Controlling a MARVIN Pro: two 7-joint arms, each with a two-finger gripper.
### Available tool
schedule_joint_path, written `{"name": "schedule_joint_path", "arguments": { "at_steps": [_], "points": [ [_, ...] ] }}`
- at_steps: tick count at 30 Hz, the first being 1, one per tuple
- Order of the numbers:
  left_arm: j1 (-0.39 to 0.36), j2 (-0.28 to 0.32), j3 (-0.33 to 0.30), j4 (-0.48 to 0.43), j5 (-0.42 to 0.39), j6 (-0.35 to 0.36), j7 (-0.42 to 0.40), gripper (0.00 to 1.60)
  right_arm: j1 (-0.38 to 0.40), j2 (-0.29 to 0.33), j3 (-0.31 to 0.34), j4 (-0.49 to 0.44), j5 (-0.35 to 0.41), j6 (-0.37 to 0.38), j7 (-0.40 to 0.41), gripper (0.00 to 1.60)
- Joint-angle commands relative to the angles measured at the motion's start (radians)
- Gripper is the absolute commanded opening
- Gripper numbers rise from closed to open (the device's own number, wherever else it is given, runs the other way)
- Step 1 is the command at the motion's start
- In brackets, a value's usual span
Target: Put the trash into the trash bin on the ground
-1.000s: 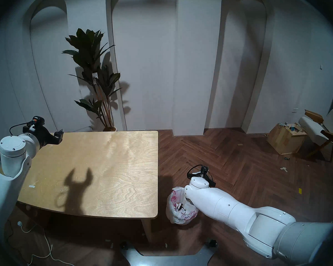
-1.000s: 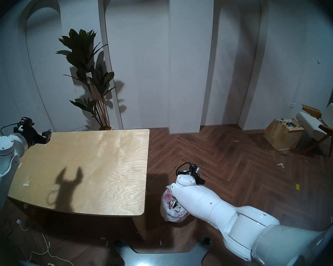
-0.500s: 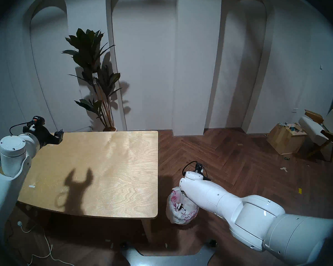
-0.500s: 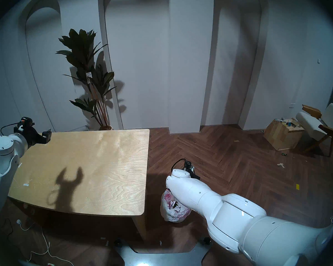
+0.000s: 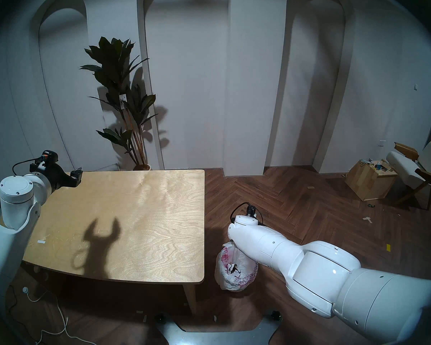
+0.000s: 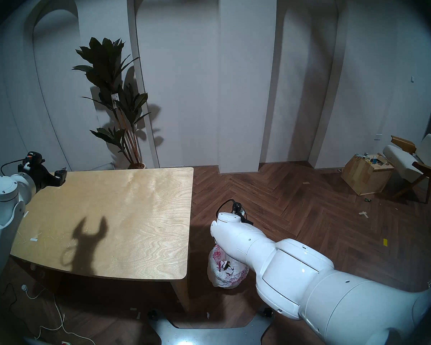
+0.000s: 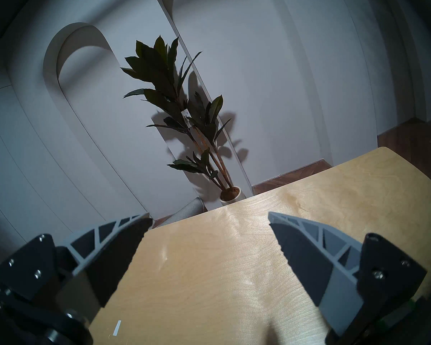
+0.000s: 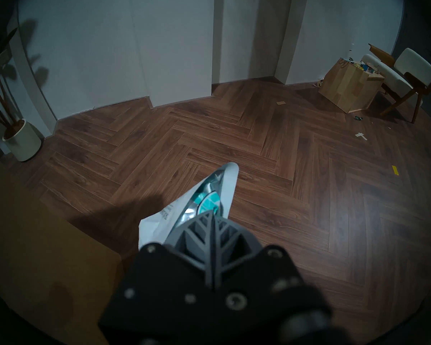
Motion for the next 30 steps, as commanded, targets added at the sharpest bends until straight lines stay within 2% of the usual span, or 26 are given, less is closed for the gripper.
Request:
{"name": "schedule_joint_path", "arguments": {
  "at_steps": [1, 12, 30],
  "points": [
    [-0.010, 0.006, -0.017, -0.012, 0.001, -0.006, 0.001, 1.60, 0.042, -0.032, -0.002, 0.036, -0.005, -0.018, 0.037, 0.00],
    [-0.010, 0.006, -0.017, -0.012, 0.001, -0.006, 0.001, 1.60, 0.050, -0.047, -0.003, 0.104, -0.008, -0.039, 0.089, 0.00],
    [-0.010, 0.006, -0.016, -0.011, -0.001, -0.005, 0.001, 1.60, 0.075, -0.069, -0.002, 0.148, -0.010, -0.047, 0.128, 0.00]
  ]
}}
